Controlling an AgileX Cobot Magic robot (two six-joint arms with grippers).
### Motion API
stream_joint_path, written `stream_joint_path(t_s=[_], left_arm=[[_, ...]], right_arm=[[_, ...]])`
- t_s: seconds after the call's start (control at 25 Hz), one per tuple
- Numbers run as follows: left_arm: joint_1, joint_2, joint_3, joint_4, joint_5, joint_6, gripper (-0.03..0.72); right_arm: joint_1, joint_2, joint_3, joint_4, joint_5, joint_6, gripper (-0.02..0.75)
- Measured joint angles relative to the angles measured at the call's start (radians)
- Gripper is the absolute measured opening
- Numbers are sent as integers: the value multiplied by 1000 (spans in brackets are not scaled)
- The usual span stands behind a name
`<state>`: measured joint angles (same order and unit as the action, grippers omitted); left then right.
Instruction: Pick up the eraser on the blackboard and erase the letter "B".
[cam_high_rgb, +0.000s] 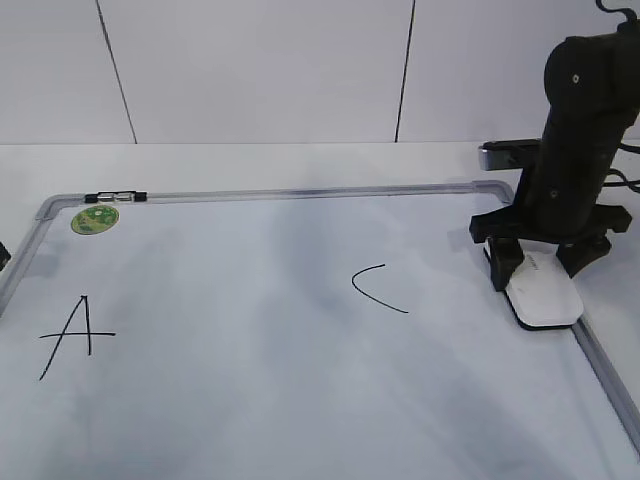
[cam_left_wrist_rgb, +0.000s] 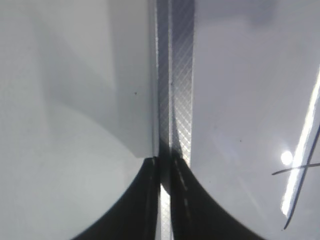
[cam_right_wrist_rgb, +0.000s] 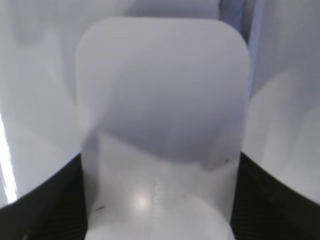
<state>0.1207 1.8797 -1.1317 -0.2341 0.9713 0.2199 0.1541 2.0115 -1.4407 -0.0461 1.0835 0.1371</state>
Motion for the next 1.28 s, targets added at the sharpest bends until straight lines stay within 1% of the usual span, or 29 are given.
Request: stream_joint_path(t_s=[0.28,0.32,0.44,0.52,0.68,0.92,1.12,1.28], left_arm=[[0,0,0,-2,2,0,32],[0,0,0,-2,2,0,31],[0,0,0,-4,2,0,31],[0,0,0,-4,2,0,31],[0,0,0,-4,2,0,31],[0,0,0,-4,2,0,31],[0,0,0,-4,2,0,31],[0,0,0,-4,2,0,31]], right_arm=[[0,1,0,-1,2,2,546],[0,2,0,-2,4,2,558],[0,2,0,-8,11,2,626],[0,2,0,-8,11,2,642],[0,4,-8,-8,46,2,642],[0,4,-80,-8,118,2,624],[0,4,-133,-6,126,2,602],[0,4,-165,23,131,-8,596]])
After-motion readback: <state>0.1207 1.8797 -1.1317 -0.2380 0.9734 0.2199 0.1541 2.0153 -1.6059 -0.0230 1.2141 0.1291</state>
